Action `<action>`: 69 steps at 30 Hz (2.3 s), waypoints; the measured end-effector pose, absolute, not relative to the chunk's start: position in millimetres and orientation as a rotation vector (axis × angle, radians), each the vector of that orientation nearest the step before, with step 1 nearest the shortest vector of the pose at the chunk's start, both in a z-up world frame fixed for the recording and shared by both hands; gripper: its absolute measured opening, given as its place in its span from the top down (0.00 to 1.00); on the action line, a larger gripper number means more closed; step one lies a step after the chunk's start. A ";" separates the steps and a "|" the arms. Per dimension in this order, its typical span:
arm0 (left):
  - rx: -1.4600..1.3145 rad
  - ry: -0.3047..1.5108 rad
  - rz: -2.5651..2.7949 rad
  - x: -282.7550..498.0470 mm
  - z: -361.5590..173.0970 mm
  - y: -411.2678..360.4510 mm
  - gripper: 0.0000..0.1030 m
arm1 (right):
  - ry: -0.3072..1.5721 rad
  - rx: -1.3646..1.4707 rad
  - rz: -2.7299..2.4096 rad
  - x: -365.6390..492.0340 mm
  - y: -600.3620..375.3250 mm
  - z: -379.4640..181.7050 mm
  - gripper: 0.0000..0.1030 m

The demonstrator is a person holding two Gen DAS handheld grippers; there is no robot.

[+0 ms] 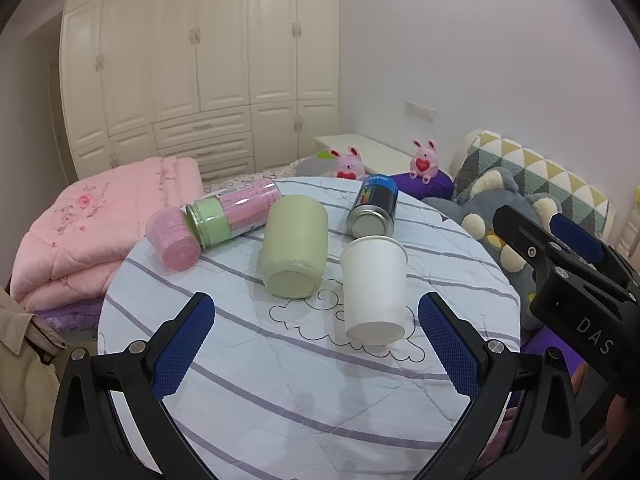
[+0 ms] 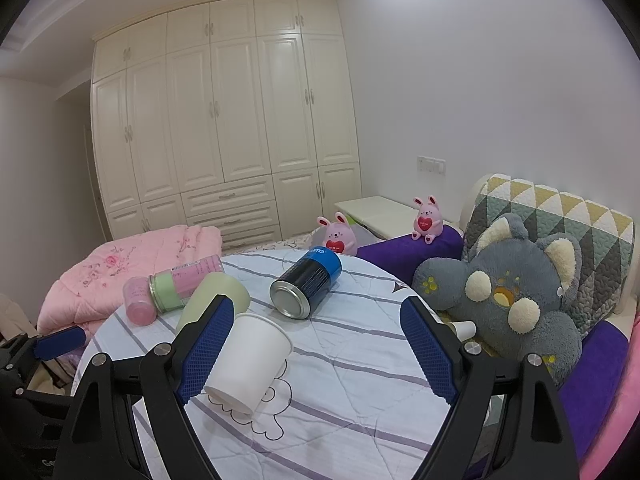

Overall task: Flip cup upright
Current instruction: 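Move the left tool toward the upside-down white paper cup, then close the left tool around the white cup and lift it, then grasp the white cup with the right tool while the left tool opens and releases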

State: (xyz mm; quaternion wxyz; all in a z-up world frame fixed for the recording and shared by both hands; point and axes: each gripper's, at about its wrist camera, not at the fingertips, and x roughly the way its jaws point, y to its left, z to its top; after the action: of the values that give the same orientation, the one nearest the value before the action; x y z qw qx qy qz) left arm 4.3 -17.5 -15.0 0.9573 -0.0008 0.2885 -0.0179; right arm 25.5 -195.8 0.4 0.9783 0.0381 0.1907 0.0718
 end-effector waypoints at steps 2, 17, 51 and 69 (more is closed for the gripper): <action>-0.001 0.586 -0.040 4.9 -15.7 -19.5 0.00 | 0.385 0.077 0.146 25.7 -195.5 0.4 0.16; 0.040 0.617 -0.043 30.1 -32.4 -47.8 0.00 | 0.407 0.105 0.139 40.1 -208.6 -5.8 0.16; -0.060 0.940 -0.126 66.7 -79.5 -42.8 0.41 | 0.670 0.288 0.286 81.1 -213.0 -40.1 0.16; -0.040 0.924 -0.124 32.0 -70.8 -3.4 0.06 | 0.919 0.403 0.536 80.0 -162.0 -59.7 0.16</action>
State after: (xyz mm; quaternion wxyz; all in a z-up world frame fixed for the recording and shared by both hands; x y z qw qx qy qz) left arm 32.0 -3.4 -70.8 0.8932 -0.0192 0.4453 -0.0597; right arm 80.0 -162.0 -59.7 0.8426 0.1910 0.4351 0.2536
